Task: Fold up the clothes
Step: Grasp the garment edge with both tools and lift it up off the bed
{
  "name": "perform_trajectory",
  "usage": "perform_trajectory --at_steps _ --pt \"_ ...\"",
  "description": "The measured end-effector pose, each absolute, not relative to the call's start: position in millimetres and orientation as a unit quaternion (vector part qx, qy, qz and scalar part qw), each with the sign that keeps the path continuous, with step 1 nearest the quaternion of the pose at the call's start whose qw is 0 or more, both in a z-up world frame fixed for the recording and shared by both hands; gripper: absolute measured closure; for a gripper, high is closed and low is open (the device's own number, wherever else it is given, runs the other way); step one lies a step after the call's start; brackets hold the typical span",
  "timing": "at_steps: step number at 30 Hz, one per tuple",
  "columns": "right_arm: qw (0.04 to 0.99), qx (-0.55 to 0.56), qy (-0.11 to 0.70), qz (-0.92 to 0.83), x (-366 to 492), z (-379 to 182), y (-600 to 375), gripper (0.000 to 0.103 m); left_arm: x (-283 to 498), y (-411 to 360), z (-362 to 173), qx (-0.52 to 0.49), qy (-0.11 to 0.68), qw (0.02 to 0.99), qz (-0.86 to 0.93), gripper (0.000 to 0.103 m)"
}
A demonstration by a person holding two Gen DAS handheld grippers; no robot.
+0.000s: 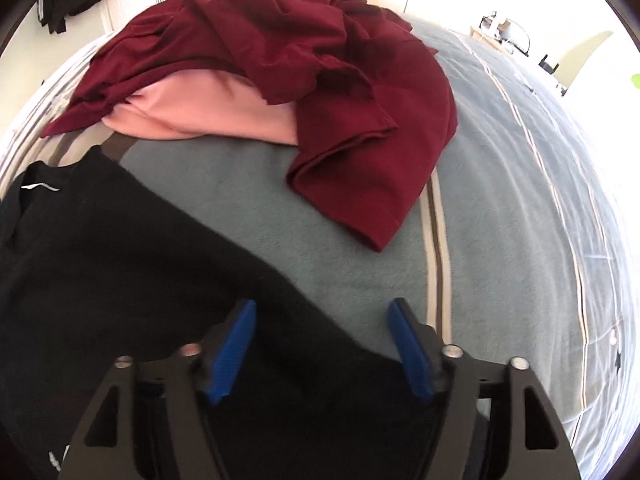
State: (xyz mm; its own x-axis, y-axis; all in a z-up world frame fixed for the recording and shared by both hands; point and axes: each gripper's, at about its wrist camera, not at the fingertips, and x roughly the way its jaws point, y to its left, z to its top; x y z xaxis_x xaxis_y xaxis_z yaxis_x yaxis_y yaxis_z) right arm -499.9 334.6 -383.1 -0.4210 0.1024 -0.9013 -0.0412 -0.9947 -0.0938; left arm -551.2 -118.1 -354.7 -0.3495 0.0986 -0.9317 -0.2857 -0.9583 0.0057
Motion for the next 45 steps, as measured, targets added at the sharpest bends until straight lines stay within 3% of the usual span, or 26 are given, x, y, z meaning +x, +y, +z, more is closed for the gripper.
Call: perform_trajectory --at_steps 1,3,5,6,8,9,12,17,20,22,23,24,28,30,32,33,34,35,36,37,38,45 --pt "0.038 -0.540 -0.026 0.840 -502 -384 336 0.036 -549 -113 -354 -0.556 0.092 0.129 0.816 0.080" --pt "0.028 -0.549 -0.024 0.835 -507 -387 339 0.036 -546 -102 -354 -0.551 0.121 0.141 0.814 0.092" --pt "0.018 -0.551 -0.022 0.834 -508 -388 340 0.042 -547 -102 -348 -0.538 0.122 0.128 0.824 0.098" --pt "0.006 -0.552 -0.022 0.834 -508 -387 339 0.049 -548 -103 -345 -0.531 0.121 0.121 0.830 0.100" --pt "-0.004 -0.552 -0.031 0.833 -508 -384 334 0.095 -550 -105 -338 -0.517 0.119 0.107 0.841 0.100" --pt "-0.003 -0.550 -0.043 0.834 -507 -380 329 0.096 -551 -109 -324 -0.498 0.114 0.101 0.854 0.101" --pt "0.011 -0.517 -0.052 0.854 -501 -357 327 0.096 -550 -121 -277 -0.430 0.079 0.106 0.893 0.100" --pt "0.035 -0.531 -0.057 0.845 -502 -369 332 0.096 -568 -127 -330 -0.526 0.087 0.070 0.843 0.096" --pt "0.051 -0.540 -0.063 0.838 -504 -385 330 0.093 -577 -136 -339 -0.534 0.057 0.036 0.843 0.073" --pt "0.052 -0.540 -0.056 0.838 -507 -384 331 0.088 -579 -142 -329 -0.512 0.026 0.034 0.858 0.040" --pt "0.053 -0.540 -0.053 0.838 -508 -384 332 0.087 -579 -142 -326 -0.504 0.023 0.042 0.862 0.035" --pt "0.047 -0.538 -0.062 0.840 -508 -383 331 0.086 -581 -137 -326 -0.500 0.043 0.050 0.863 0.031" --pt "0.042 -0.535 -0.098 0.838 -508 -388 329 0.071 -584 -106 -350 -0.522 0.167 0.054 0.835 0.030" --pt "0.047 -0.535 -0.106 0.837 -509 -389 330 0.066 -574 -103 -350 -0.520 0.171 0.061 0.835 0.031" --pt "0.042 -0.535 -0.112 0.837 -511 -389 328 0.066 -577 -100 -351 -0.527 0.146 0.080 0.833 0.044" --pt "0.039 -0.535 -0.118 0.836 -512 -390 325 0.066 -577 -100 -352 -0.533 0.130 0.094 0.831 0.068" --pt "0.035 -0.535 -0.124 0.835 -512 -391 323 0.067 -577 -100 -352 -0.539 0.113 0.108 0.828 0.078" --pt "0.024 -0.536 -0.122 0.835 -512 -391 322 0.078 -574 -96 -352 -0.537 0.126 0.113 0.827 0.082" --pt "0.008 -0.542 -0.110 0.833 -512 -391 321 0.085 -569 -91 -353 -0.533 0.150 0.118 0.824 0.095" --pt "0.008 -0.544 -0.104 0.833 -511 -391 321 0.090 -564 -85 -355 -0.529 0.175 0.124 0.821 0.100" --pt "0.009 -0.545 -0.097 0.833 -511 -392 321 0.095 -562 -84 -354 -0.527 0.179 0.121 0.822 0.100" --pt "0.056 -0.502 -0.033 0.862 -498 -357 336 0.097 -548 -104 -291 -0.459 0.105 0.084 0.878 0.101"
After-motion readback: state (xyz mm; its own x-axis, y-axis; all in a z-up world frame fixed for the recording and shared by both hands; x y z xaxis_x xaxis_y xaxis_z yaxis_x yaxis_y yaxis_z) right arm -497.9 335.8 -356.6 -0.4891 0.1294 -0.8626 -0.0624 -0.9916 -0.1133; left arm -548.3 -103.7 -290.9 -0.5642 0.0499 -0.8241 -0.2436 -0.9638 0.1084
